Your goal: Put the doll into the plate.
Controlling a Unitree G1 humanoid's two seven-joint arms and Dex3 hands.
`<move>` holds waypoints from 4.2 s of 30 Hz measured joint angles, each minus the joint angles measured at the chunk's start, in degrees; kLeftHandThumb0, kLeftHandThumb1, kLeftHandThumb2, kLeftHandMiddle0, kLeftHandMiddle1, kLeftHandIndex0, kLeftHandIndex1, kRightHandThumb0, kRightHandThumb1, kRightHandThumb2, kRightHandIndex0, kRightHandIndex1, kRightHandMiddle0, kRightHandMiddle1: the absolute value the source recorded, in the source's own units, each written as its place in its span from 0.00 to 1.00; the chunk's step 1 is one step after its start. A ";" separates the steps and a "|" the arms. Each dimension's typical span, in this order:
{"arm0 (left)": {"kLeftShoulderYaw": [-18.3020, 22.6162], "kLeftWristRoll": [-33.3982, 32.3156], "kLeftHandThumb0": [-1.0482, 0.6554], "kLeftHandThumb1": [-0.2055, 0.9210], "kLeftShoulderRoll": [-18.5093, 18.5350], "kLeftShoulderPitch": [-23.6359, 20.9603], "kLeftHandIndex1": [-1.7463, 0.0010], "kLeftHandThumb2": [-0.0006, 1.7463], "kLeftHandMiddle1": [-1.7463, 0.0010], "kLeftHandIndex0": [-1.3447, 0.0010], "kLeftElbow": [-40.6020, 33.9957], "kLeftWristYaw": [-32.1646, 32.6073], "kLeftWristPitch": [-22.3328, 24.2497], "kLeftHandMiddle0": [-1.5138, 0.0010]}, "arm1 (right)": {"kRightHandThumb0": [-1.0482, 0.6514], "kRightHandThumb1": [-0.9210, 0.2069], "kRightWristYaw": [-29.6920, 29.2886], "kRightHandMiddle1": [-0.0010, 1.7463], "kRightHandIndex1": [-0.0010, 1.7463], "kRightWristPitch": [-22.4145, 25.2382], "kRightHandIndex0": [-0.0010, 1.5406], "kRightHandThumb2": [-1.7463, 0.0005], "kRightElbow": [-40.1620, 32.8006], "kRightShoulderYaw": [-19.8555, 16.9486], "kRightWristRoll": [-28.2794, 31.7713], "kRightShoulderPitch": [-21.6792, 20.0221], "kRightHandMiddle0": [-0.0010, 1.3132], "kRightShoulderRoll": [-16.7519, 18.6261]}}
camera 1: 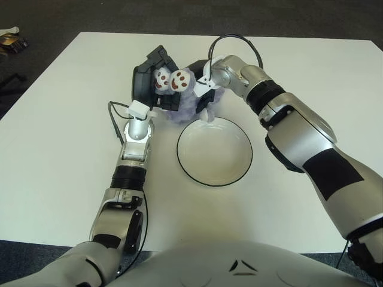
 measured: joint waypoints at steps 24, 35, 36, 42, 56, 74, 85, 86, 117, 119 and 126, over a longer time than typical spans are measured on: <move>0.00 0.24 0.94 0.30 -0.37 0.89 0.00 0.89 0.00 0.25 -1.16 0.93 0.59 0.50 | 0.08 0.31 -2.09 0.33 0.98 1.60 0.28 0.65 0.17 2.56 -0.56 1.60 0.00 1.47; 0.02 -0.75 0.94 0.30 -0.68 1.71 0.00 0.88 0.00 0.25 -2.49 0.79 3.13 0.50 | 0.15 0.37 -2.89 0.52 1.00 2.18 0.55 0.62 1.55 3.77 -0.87 1.57 0.00 2.59; 0.02 -0.75 0.94 0.30 -0.72 1.74 0.00 0.88 0.00 0.25 -2.69 0.79 3.33 0.50 | 0.17 0.41 -3.34 0.56 1.00 2.10 0.57 0.58 1.63 3.81 -0.87 1.59 0.00 2.59; 0.07 -0.75 0.94 0.30 -0.98 1.75 0.00 0.88 0.00 0.25 -3.34 0.79 3.97 0.50 | 0.84 0.62 -6.88 0.80 0.83 1.21 0.57 0.33 1.88 4.08 -0.91 2.04 0.01 2.49; 0.33 -0.31 0.94 0.28 -1.22 1.75 0.00 0.90 0.00 0.23 -3.48 1.38 3.98 0.48 | 0.64 0.77 -13.08 1.00 0.75 4.23 0.62 0.16 2.57 3.15 -0.59 3.33 0.47 3.46; 0.72 2.35 0.95 0.26 -1.29 1.66 0.00 0.92 0.00 0.22 -3.94 3.95 3.45 0.47 | 0.62 0.89 -13.49 1.00 0.86 5.27 0.63 0.04 2.55 -5.88 5.98 6.27 0.55 3.51; 0.88 3.36 0.96 0.22 -1.60 1.21 0.00 0.94 0.00 0.21 -4.09 5.08 3.19 0.44 | 0.62 0.89 -15.07 1.00 0.87 2.85 0.62 0.03 1.79 -8.52 7.12 7.47 0.55 1.98; 0.88 3.48 0.96 0.22 -1.58 1.10 0.00 0.94 0.00 0.21 -4.10 5.14 3.19 0.44 | 0.62 0.89 -15.10 1.00 0.87 2.73 0.62 0.03 1.65 -8.73 7.25 7.54 0.55 1.79; 4.69 -6.25 0.62 0.61 0.90 -0.23 0.00 0.60 0.13 0.66 -8.44 -0.14 16.40 0.71 | 0.62 0.88 -18.71 1.00 0.91 3.77 0.60 0.02 -3.40 -12.89 8.37 9.03 0.53 -3.96; 5.73 -6.74 0.61 0.65 0.98 -0.58 0.00 0.57 0.14 0.68 -8.45 0.51 17.96 0.71 | 0.62 0.88 -19.54 1.00 0.92 3.68 0.60 0.02 -3.82 -13.19 8.36 9.29 0.53 -4.88; 7.56 -8.78 0.61 0.77 0.85 -1.41 0.00 0.45 0.20 0.73 -7.58 1.22 20.81 0.71 | 0.62 0.88 -22.03 1.00 0.92 3.71 0.60 0.02 -5.92 -13.53 8.30 9.98 0.53 -7.55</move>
